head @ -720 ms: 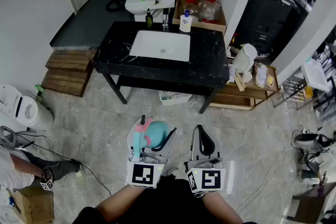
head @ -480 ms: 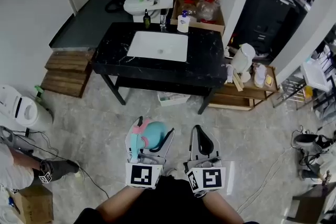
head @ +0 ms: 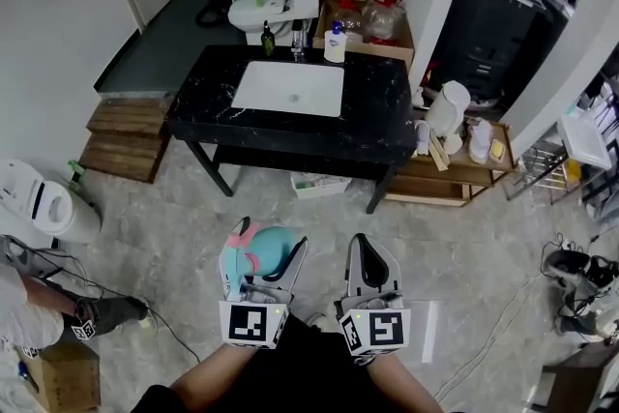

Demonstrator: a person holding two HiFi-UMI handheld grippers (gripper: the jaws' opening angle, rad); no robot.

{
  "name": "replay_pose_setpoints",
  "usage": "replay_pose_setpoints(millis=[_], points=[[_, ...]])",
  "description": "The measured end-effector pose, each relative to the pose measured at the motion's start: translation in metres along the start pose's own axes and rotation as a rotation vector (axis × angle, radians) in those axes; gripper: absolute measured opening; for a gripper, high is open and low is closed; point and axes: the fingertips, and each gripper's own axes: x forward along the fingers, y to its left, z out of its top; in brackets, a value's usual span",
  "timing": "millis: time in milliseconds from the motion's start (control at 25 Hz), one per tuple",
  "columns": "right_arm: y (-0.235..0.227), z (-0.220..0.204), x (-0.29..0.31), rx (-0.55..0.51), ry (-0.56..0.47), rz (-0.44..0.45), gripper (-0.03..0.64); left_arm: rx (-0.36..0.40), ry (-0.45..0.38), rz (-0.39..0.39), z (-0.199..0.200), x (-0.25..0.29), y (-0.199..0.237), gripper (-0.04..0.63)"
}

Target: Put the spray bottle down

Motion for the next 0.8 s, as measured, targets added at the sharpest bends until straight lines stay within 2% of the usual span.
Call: replay_pose_setpoints(millis=[480, 800], points=[[-0.029, -0.006, -0.002, 0.004, 0.016, -0.025, 0.015, 0.004, 0.016, 0.043, -0.001, 0.023, 0.018, 0.423], [-0.039, -0.012, 0.037, -0.012, 0.023, -0.047, 0.015, -0.02, 0.021, 0.022, -0.019, 0.07, 0.036, 0.423]])
